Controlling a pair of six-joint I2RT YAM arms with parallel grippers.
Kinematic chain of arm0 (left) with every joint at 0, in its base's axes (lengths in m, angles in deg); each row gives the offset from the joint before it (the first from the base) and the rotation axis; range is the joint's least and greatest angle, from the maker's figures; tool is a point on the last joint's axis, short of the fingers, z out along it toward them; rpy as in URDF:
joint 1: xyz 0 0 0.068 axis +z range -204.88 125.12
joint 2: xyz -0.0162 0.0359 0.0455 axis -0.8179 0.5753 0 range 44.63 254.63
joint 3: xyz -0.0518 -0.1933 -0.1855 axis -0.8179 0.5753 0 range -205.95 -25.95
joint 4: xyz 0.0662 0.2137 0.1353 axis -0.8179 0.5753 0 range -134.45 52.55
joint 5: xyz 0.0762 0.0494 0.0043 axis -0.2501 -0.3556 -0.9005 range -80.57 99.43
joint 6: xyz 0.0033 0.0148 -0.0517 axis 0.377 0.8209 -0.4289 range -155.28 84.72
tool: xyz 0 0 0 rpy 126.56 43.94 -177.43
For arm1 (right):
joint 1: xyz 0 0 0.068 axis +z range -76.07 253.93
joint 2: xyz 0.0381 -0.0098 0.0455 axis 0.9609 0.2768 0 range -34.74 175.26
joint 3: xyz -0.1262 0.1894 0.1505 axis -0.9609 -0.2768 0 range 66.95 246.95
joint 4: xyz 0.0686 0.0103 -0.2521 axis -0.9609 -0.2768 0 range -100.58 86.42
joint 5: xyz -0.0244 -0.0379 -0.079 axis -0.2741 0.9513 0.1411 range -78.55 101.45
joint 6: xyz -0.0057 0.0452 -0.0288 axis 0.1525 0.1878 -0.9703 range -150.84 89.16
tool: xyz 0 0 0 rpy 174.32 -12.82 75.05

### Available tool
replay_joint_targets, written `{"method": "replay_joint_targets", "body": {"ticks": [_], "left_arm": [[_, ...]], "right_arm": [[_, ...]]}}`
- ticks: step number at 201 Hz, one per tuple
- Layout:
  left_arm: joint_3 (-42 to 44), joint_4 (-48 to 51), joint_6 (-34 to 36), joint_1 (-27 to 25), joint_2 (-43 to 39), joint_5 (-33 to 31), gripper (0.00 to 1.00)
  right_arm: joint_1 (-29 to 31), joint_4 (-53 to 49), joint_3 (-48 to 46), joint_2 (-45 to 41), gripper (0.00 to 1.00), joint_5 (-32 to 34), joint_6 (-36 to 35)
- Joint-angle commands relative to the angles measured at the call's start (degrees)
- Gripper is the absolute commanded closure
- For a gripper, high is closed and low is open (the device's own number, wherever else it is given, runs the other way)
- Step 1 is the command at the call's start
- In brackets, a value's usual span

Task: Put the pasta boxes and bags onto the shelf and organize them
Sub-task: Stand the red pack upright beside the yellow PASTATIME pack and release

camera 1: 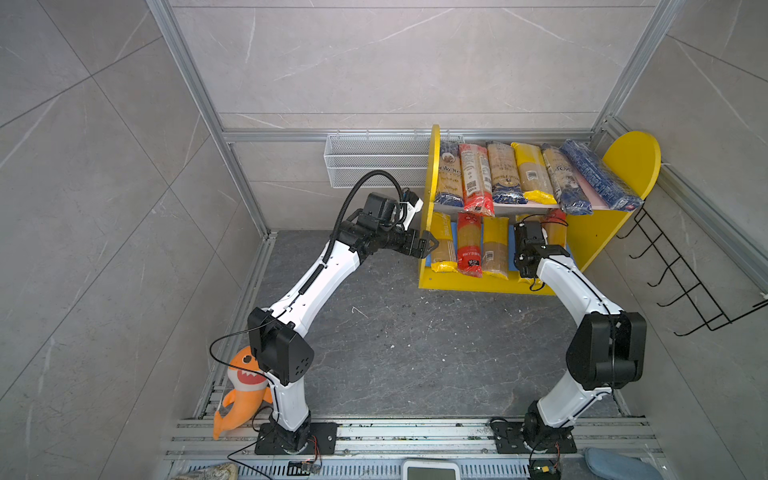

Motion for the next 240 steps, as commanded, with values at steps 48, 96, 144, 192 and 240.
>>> {"method": "replay_joint_targets", "body": {"ticks": [48, 96, 144, 192, 240], "left_arm": [[-6.22, 2.59, -0.06, 0.36, 1.86, -0.76, 0.0], [-9.06, 3.34, -0.6, 0.37, 3.03, -0.79, 0.01], [-9.83, 5.22, 0.63, 0.36, 2.62, -1.91, 0.01], [-8.54, 6.44, 0.93, 0.33, 0.45, -2.72, 0.01], [-5.7, 5.99, 1.37, 0.32, -2.42, -3.62, 0.0]], "right_arm": [[-0.99, 11.87, 3.28, 2.69, 1.0, 4.12, -0.71], [-0.99, 13.56, 2.54, 2.6, 0.87, 5.02, -0.66], [-0.95, 12.79, 3.15, 2.96, 0.44, 5.51, 0.24], [-0.91, 10.06, 4.04, 3.12, 0.43, 6.03, 2.31], [-0.82, 4.84, 4.75, 0.32, 0.42, 1.21, 7.92]]}}
